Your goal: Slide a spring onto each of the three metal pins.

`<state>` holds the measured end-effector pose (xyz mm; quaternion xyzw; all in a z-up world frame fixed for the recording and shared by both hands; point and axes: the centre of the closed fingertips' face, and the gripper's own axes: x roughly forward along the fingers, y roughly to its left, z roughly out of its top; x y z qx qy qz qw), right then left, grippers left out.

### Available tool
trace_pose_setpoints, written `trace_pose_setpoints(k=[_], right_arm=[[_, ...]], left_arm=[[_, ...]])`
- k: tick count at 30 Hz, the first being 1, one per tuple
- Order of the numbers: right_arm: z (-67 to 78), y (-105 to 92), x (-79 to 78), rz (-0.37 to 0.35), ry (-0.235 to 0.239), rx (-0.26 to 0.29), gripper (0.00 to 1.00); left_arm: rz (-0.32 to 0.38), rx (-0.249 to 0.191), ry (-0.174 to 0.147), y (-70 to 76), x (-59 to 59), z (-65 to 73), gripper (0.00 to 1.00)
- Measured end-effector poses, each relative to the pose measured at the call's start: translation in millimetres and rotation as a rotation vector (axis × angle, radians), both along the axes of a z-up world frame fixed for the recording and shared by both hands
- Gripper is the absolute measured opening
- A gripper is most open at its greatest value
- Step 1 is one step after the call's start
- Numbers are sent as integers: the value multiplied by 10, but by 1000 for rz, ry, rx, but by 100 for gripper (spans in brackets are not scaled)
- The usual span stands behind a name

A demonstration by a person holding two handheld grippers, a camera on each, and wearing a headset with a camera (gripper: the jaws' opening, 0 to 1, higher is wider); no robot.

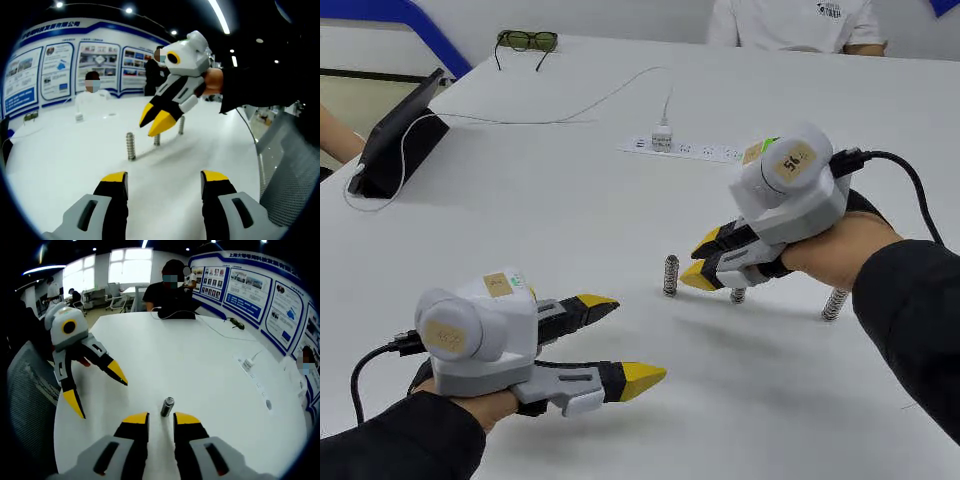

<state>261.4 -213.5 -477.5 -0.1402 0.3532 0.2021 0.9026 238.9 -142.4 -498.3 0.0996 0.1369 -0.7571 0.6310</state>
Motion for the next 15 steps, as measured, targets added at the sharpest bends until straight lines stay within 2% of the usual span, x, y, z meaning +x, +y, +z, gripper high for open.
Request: trace_pose_setpoints(k=[15], right_arm=[[74, 9, -233, -13, -36, 13, 21]], left_arm=[[3, -4, -3, -3, 8, 21, 61]])
